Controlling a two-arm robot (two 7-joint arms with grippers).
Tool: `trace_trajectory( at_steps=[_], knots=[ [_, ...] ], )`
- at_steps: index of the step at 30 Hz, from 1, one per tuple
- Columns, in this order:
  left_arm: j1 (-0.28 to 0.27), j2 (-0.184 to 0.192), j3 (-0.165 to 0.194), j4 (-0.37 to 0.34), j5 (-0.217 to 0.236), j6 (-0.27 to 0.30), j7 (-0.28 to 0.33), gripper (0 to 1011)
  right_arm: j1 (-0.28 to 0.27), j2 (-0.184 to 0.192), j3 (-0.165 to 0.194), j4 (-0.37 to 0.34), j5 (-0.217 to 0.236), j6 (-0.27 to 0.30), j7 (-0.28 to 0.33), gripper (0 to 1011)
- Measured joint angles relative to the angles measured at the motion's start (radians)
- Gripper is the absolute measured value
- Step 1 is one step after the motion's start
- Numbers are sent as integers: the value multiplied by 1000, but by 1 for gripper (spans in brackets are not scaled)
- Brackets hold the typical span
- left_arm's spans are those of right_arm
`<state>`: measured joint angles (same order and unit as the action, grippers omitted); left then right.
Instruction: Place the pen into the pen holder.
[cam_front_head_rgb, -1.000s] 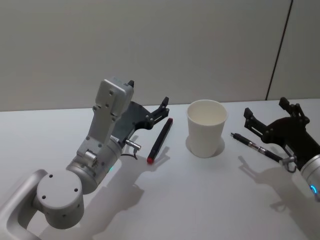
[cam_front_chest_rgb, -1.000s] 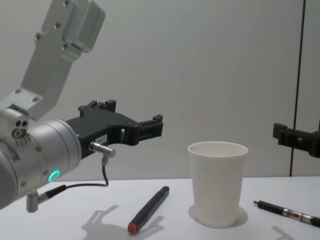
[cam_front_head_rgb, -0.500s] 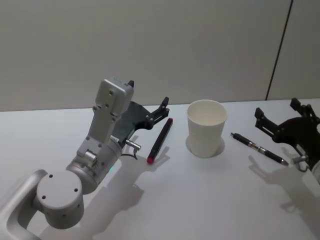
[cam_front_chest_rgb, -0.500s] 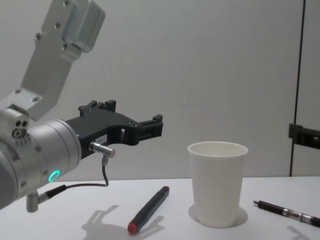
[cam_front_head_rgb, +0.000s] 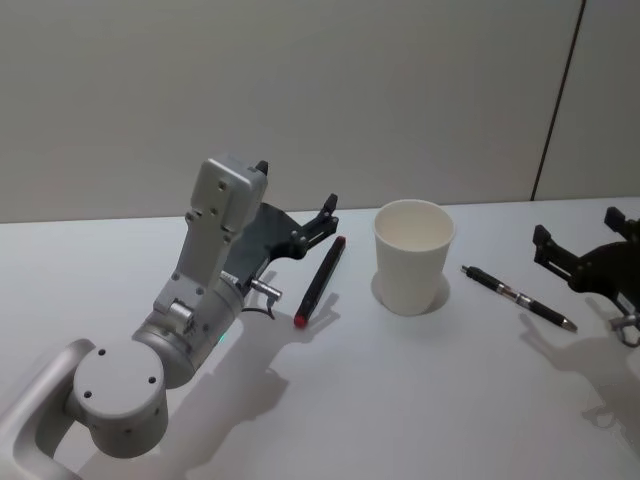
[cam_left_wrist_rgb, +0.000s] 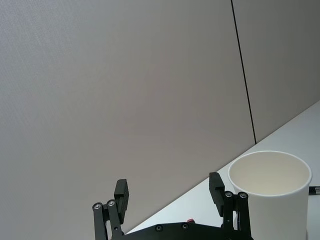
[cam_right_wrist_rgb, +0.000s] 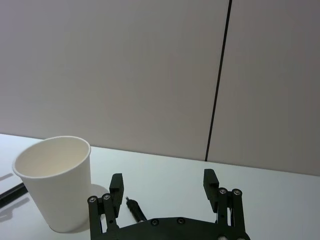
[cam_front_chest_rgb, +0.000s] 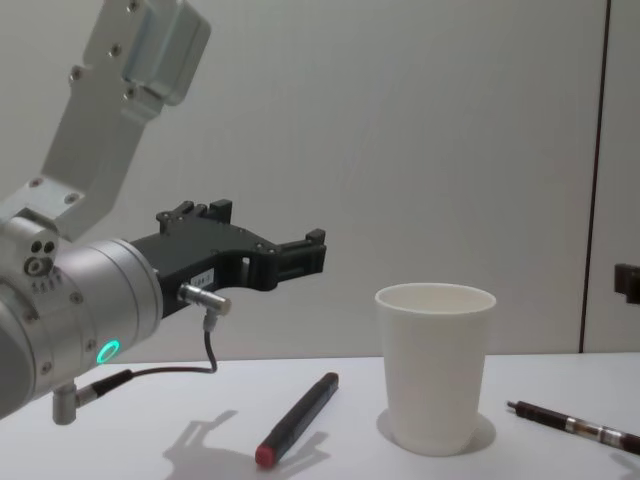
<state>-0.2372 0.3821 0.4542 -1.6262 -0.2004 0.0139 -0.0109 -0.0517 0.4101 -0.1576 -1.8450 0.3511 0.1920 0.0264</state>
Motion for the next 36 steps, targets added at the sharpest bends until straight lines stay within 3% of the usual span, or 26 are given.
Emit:
trace_trajectory(
  at_steps=[10,24,36],
  knots=[
    [0,0,0,0,0,0,0,1001,28,-2,5,5,-9,98,-7,1001],
    [0,0,0,0,0,0,0,1001,106,-41,-16,71,-58,239,10,1001],
    [0,0,0,0,0,0,0,1001,158,-75,-39,137,-100,308,44,1001]
  ],
)
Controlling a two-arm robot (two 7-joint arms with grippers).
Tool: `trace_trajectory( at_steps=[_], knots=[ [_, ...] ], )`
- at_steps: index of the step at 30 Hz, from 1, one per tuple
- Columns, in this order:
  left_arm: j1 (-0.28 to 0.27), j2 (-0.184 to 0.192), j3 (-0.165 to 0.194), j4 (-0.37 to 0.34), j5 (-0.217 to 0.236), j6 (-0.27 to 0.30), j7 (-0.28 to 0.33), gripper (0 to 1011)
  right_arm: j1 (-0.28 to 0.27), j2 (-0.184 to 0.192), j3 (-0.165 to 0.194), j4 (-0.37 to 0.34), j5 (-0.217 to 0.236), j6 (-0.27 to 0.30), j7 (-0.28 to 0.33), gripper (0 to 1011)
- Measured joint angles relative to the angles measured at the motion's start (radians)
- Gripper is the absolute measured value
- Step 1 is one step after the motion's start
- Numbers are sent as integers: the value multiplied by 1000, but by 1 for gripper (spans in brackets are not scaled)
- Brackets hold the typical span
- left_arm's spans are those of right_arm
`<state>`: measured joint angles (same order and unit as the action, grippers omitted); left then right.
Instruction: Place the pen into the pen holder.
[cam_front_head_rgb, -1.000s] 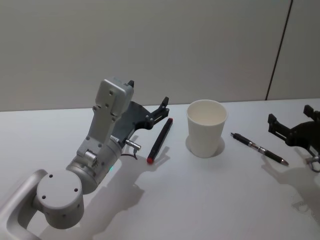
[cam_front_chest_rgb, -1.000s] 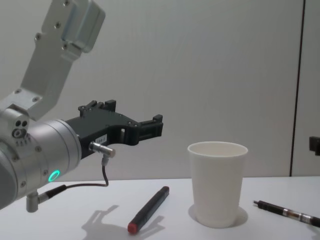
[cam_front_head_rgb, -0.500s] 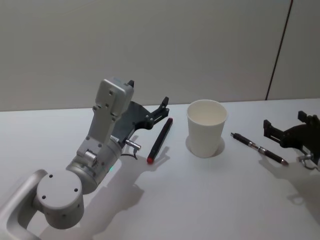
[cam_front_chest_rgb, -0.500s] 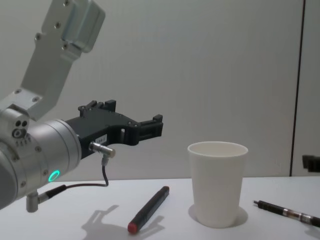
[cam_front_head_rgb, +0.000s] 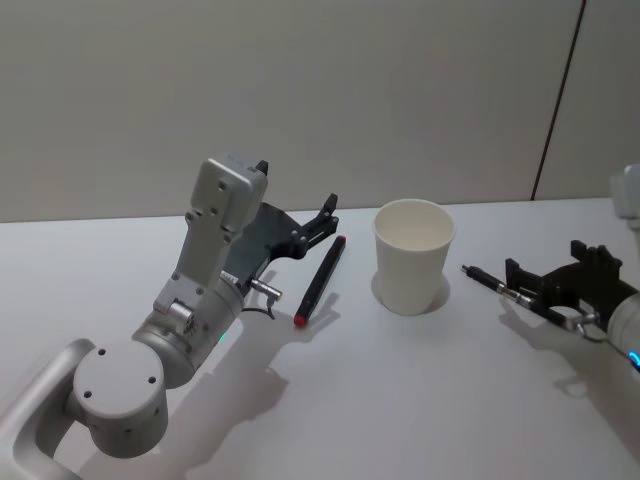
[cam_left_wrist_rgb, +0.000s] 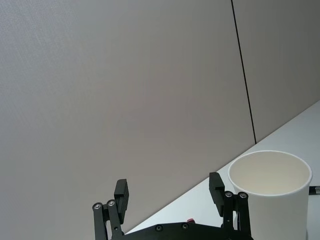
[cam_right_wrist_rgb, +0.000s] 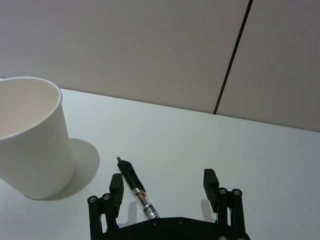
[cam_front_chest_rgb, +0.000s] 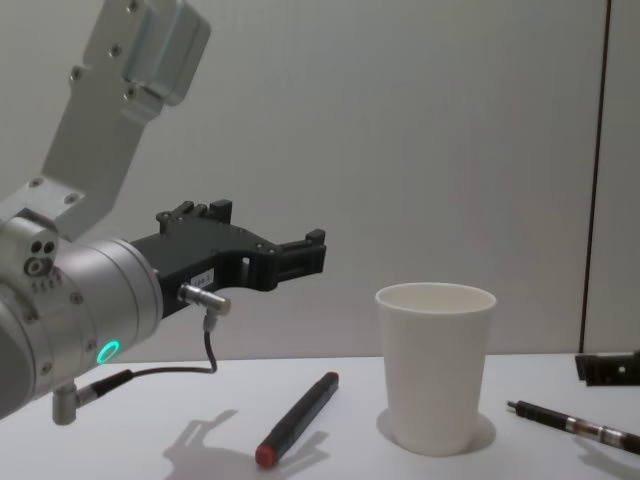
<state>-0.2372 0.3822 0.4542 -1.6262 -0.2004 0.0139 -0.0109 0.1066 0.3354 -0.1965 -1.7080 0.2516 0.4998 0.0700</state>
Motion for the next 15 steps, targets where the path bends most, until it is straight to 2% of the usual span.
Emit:
trace_trajectory(
  at_steps=[15],
  knots=[
    [0,0,0,0,0,0,0,1001,37,-30,-22,70,-43,44,31,1001]
  ],
)
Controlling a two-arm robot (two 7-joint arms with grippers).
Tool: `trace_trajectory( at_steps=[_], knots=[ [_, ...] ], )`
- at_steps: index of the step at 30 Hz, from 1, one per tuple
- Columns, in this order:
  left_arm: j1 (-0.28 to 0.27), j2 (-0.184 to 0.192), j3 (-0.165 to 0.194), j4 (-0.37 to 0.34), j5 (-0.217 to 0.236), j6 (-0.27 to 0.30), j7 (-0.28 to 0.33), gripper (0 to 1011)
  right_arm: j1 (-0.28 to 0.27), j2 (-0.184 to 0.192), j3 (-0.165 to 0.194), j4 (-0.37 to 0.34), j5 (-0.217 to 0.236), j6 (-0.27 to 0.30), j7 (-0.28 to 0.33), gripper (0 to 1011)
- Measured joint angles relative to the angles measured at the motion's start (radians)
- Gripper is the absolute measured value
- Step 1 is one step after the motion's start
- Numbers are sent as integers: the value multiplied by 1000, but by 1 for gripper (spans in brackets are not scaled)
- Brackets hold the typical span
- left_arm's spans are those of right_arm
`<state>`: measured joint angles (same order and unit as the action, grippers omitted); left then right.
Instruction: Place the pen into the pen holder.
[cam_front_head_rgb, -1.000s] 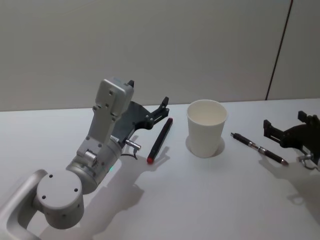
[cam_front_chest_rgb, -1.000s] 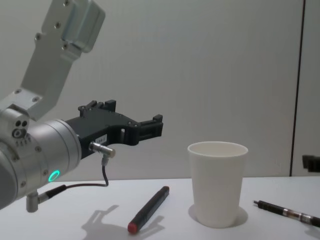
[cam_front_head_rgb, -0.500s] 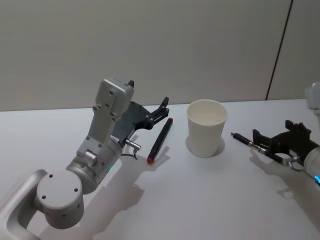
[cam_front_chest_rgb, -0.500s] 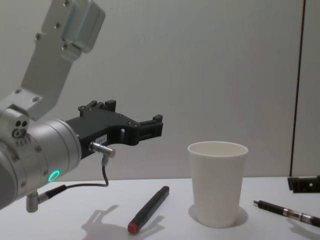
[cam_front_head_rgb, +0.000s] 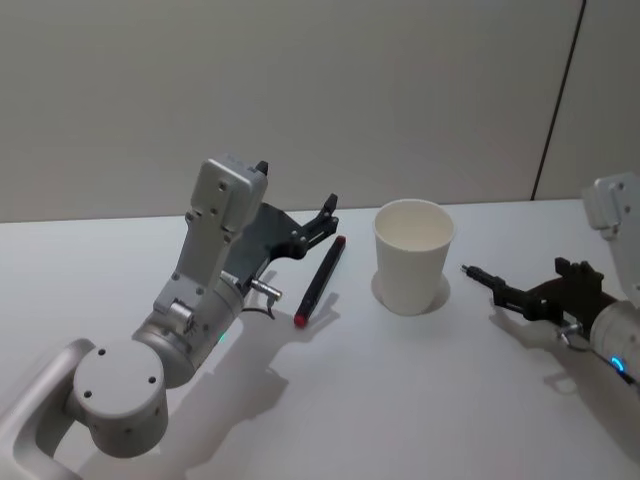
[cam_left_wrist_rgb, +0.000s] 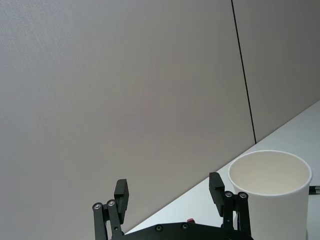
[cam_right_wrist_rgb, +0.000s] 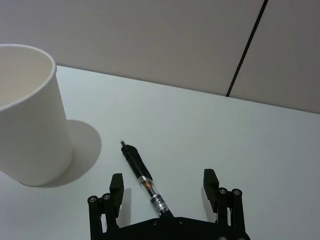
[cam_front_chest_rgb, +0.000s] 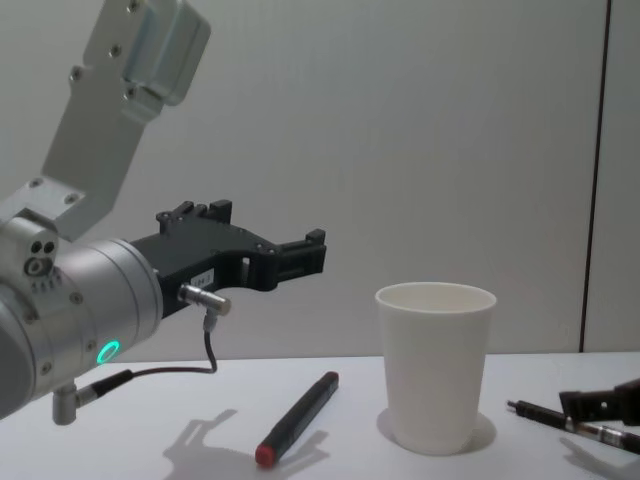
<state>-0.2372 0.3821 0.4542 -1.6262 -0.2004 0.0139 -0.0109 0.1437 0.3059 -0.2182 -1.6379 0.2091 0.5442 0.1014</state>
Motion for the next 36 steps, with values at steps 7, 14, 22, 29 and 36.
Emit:
trace_trajectory(
  at_steps=[7,14,22,29,36],
  knots=[
    [0,0,0,0,0,0,0,1001,8,-8,-5,22,-14,9,6,1001],
    [0,0,0,0,0,0,0,1001,11,-13,-8,36,-22,15,8,1001],
    [0,0,0,0,0,0,0,1001,11,-18,-9,49,-27,18,8,1001],
    [0,0,0,0,0,0,0,1001,12,-21,-9,57,-28,18,7,1001],
    [0,0,0,0,0,0,0,1001,12,-24,-9,61,-29,18,7,1001]
  ],
)
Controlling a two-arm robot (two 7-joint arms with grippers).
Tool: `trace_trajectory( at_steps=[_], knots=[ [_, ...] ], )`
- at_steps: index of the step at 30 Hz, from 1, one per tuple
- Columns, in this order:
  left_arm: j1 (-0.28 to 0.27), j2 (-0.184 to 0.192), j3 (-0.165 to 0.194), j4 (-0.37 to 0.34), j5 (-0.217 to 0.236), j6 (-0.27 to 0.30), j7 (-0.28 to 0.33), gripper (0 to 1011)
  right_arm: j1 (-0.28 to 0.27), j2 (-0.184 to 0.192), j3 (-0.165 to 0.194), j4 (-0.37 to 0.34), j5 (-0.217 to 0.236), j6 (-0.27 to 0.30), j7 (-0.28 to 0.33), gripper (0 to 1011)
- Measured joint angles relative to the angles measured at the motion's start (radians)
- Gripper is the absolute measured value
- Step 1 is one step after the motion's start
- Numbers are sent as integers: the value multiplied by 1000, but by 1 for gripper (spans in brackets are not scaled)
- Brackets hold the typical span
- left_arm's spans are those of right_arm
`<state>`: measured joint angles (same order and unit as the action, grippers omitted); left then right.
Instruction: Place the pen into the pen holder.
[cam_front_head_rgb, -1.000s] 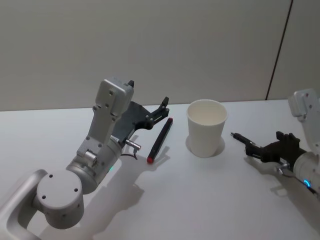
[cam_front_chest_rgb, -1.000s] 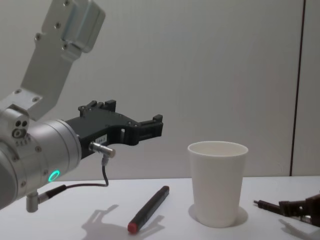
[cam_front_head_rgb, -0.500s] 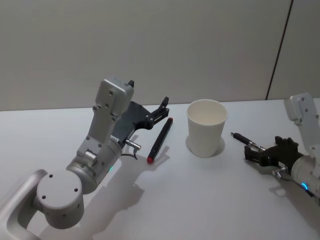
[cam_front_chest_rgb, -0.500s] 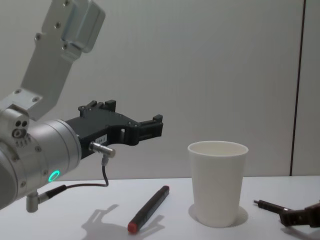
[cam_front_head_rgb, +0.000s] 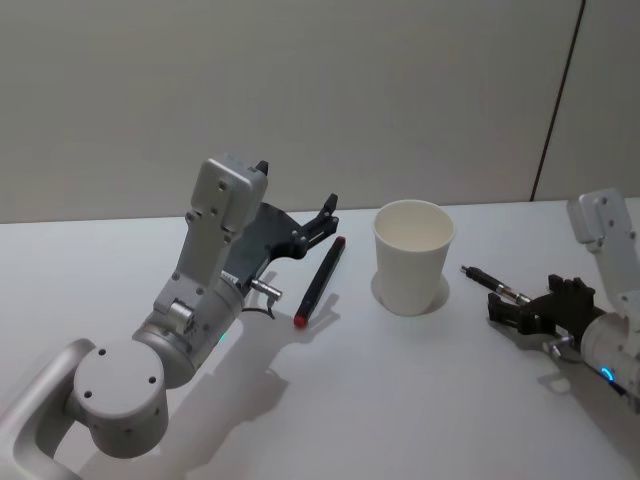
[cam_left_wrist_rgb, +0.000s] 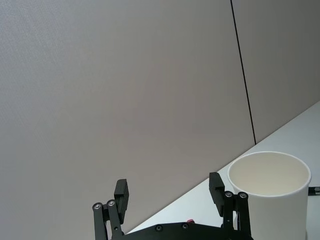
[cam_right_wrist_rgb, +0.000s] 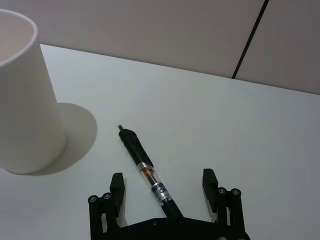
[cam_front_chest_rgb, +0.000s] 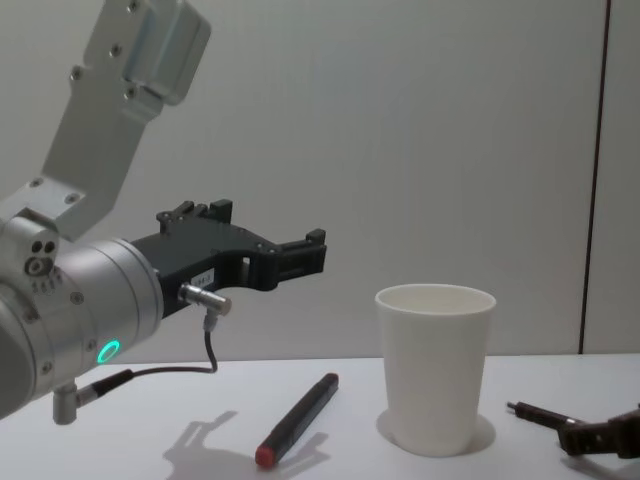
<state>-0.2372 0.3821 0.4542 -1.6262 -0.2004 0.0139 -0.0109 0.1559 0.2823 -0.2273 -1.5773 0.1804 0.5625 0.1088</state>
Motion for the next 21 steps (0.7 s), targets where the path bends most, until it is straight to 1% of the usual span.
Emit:
trace_trajectory(
  at_steps=[1,4,5,21],
  knots=[
    [0,0,0,0,0,0,0,1001,0,0,0,0,0,0,0,998],
    [0,0,0,0,0,0,0,1001,0,-1,-1,0,0,0,1,940],
    [0,0,0,0,0,0,0,1001,0,-1,-1,1,0,1,1,898],
    [0,0,0,0,0,0,0,1000,-1,-3,-1,4,0,2,2,797]
  ],
)
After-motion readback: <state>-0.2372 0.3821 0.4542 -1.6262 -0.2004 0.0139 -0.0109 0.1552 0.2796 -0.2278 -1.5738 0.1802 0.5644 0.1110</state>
